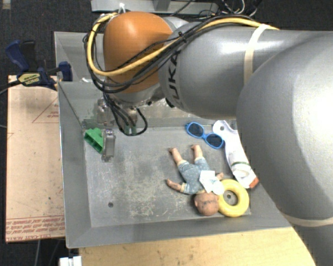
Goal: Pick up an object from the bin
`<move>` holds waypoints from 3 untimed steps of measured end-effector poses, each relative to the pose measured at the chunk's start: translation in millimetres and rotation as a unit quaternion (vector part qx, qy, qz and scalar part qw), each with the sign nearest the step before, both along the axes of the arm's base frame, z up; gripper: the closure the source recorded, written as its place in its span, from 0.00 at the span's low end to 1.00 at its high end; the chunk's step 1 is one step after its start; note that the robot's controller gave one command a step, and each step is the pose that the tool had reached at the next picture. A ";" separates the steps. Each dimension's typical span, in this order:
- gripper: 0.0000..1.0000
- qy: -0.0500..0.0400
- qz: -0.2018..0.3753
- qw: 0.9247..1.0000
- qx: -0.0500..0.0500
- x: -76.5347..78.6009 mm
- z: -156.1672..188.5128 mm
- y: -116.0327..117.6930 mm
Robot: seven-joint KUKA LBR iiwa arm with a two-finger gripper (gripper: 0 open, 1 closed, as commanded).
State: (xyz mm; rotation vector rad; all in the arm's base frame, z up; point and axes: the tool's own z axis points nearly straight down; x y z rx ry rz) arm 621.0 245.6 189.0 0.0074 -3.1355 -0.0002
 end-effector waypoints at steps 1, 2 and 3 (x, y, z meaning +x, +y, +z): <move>0.00 -0.004 -0.002 1.000 0.001 1.9 5.6 -1.3; 0.00 -0.004 -0.055 0.998 0.001 12.0 -47.1 -1.4; 0.00 -0.002 -0.105 0.994 0.000 18.3 -70.5 -4.1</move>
Offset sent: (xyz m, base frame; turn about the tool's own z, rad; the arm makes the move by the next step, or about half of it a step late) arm 0.0220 -0.0024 -0.1190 0.2479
